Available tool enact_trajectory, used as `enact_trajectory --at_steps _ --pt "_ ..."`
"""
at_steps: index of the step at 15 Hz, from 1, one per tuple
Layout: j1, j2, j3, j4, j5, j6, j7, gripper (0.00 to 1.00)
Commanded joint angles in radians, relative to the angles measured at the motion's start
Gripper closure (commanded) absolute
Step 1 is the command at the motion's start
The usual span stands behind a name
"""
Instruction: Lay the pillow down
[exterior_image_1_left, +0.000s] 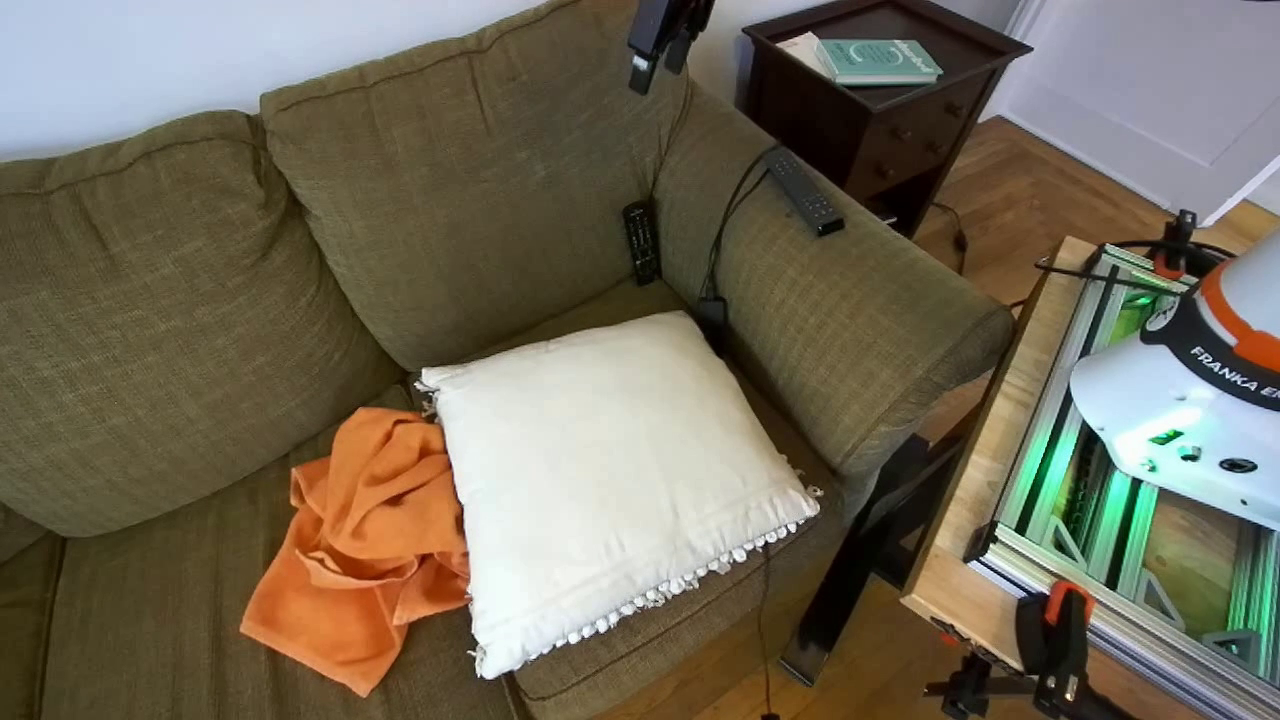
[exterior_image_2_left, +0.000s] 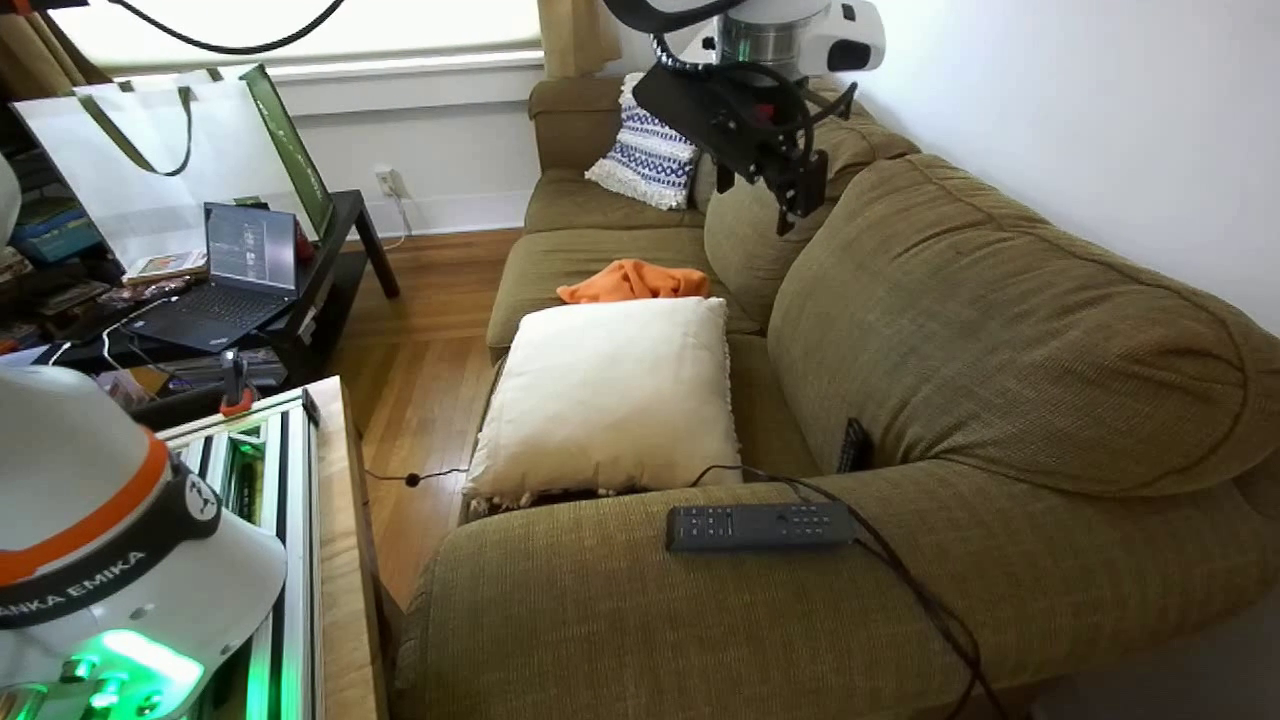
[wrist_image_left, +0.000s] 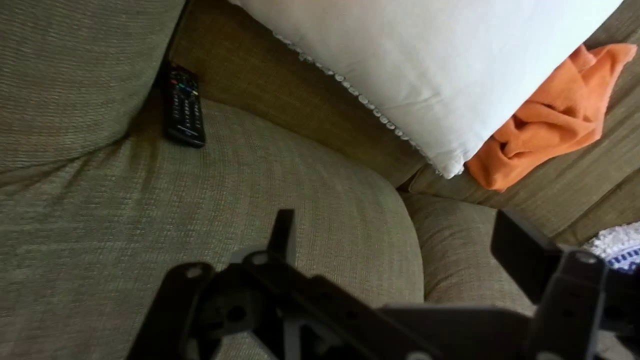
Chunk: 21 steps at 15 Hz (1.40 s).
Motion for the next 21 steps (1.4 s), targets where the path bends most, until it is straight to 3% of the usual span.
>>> enact_trajectory --at_steps 1,2,3,7,21 --pt "0.014 -0.156 -0.038 -0.140 0.002 -0.010 0.056 0.00" --pt "0.018 -0.176 -0.045 -0.151 0.018 -0.024 0.035 0.00" --pt "0.028 -0.106 -0.050 -0.089 0.003 -0.001 0.029 0.00" --pt "0.037 -0.160 -0.063 -0.131 0.002 -0.010 0.030 0.00" --pt "0.038 -0.161 -0.063 -0.135 0.002 -0.010 0.030 0.00"
